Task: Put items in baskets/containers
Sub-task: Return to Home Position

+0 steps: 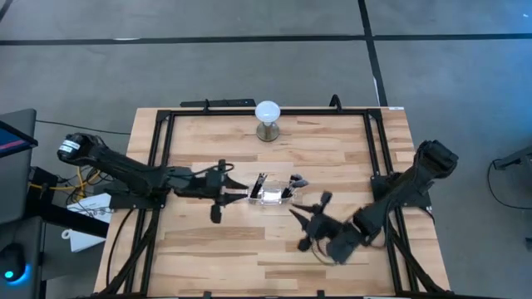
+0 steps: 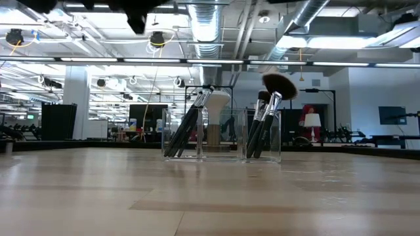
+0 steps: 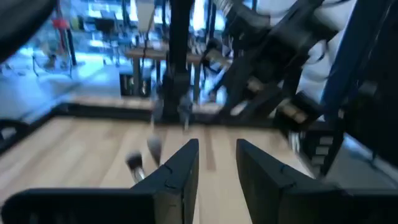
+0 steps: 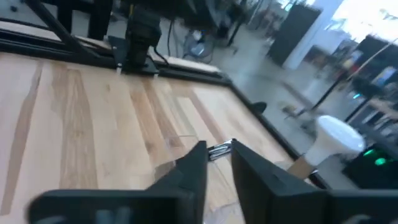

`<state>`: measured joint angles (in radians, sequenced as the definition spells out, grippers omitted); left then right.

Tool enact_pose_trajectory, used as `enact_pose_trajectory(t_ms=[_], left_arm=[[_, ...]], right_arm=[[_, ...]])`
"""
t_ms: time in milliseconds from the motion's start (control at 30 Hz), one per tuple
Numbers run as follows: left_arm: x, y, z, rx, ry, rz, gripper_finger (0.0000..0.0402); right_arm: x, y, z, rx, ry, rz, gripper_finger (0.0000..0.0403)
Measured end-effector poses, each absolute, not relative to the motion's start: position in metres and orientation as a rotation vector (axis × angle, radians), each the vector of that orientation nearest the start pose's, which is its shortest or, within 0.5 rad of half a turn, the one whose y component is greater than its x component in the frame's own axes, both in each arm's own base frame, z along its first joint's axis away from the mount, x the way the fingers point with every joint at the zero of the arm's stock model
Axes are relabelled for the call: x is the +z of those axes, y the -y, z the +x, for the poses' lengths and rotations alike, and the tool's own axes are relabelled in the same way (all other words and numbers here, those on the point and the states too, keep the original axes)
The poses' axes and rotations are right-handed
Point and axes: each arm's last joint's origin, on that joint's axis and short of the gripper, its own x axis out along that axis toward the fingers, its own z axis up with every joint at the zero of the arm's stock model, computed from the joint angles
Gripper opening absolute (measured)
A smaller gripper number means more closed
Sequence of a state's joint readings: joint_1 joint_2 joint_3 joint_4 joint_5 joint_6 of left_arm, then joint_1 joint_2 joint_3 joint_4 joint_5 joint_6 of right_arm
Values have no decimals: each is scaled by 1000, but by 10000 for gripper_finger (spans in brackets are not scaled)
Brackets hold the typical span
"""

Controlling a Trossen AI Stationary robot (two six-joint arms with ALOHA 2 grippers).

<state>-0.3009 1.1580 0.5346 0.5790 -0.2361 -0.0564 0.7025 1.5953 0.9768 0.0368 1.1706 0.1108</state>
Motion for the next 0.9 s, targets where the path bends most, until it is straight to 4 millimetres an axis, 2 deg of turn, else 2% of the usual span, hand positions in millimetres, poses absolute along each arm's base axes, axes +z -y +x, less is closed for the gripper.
enact_pose_trajectory(t_ms=[100,167,267,333,467,633,733,900], left_arm=[[259,72,223,-53,13,-61,104],[259,74,218,-68,21,-64,104],[252,76,213,-85,4,-54,104],[249,75,212,-81,15,-36,104],[247,72,211,-97,54,6,104],[245,74,208,-230,154,46,104],[244,75,208,-246,193,59,104],[240,77,210,-281,183,70,104]], right_arm=[[246,-161,275,-420,-369,-298,21],[252,-140,281,-389,-411,-236,7],[251,-114,288,-400,-472,-195,19],[250,-105,291,-432,-490,-204,26],[249,-95,296,-403,-519,-247,20],[249,-84,306,-213,-536,-168,3],[249,-89,309,-110,-521,-156,13],[256,-100,309,-56,-446,-153,25]])
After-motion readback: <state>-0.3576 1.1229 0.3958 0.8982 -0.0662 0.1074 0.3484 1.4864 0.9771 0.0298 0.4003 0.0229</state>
